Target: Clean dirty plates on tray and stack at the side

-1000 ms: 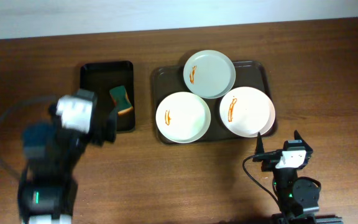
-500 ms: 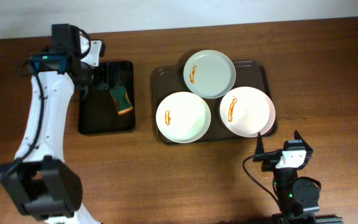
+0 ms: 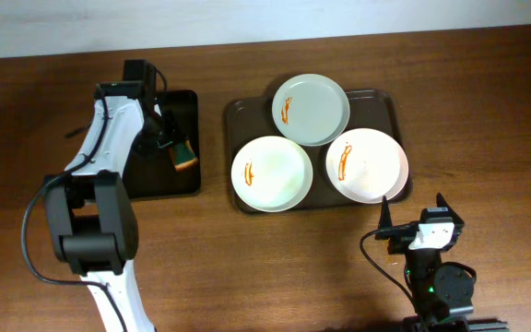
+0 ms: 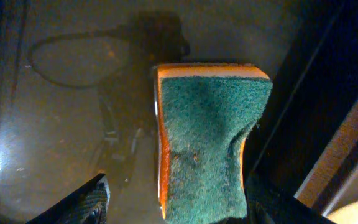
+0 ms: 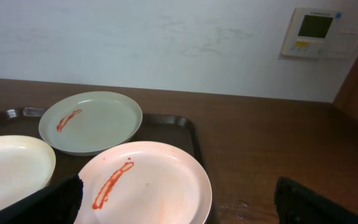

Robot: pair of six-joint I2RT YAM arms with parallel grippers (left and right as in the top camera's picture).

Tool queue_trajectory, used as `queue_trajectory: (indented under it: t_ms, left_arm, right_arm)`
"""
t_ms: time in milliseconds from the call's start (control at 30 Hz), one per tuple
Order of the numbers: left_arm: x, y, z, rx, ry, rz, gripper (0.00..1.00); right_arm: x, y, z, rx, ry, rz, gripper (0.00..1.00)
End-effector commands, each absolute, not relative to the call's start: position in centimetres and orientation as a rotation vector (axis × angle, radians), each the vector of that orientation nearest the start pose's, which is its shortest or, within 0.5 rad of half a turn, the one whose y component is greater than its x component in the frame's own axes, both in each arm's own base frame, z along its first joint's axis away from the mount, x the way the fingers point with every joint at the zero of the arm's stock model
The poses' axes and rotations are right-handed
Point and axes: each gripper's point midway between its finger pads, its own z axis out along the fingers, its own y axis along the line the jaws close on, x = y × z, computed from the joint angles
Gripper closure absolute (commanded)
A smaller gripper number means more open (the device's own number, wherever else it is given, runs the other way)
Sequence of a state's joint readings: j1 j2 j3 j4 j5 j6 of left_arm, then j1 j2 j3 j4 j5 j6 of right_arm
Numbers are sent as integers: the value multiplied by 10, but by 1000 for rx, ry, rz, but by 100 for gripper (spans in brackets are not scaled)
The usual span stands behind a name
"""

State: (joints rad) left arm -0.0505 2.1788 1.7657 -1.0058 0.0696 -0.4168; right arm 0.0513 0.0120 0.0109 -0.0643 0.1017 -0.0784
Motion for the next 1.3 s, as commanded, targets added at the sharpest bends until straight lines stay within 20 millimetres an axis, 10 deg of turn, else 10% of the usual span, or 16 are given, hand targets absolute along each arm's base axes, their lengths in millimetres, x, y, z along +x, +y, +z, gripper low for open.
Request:
queue_trajectory:
  t_ms: [0,500,833,1033,1067,1133,1200,1267]
  left_arm:
    - [457,-39,33,-549,2972,-129,30]
    - [433,-51,2,-498,3103,-11,43]
    - [432,-45,2,-501,3102,37,100]
    - [432,-38,2,-526,3100,39,100]
    - [433,-34,3,-539,3097,38,97]
    - [437,-25,3,-569,3079,33,37]
    - [444,-17,3,-575,3050,23,6]
    - [456,-13,3,-468,3020,10,7]
  right_arm:
    - [246,-6,157,-20,1644,-108,2]
    - [246,-6,157,-20,1644,-108,2]
    - [246,-6,157,-20,1644,-108,2]
    - [246,-6,157,-20,1644,-108,2]
    - [246,-6,157,-20,1644,-108,2]
    - [246,-6,157,-20,1644,-108,2]
    - [246,-6,157,-20,1644,-108,2]
    - [246,-6,157,-20,1644,-108,2]
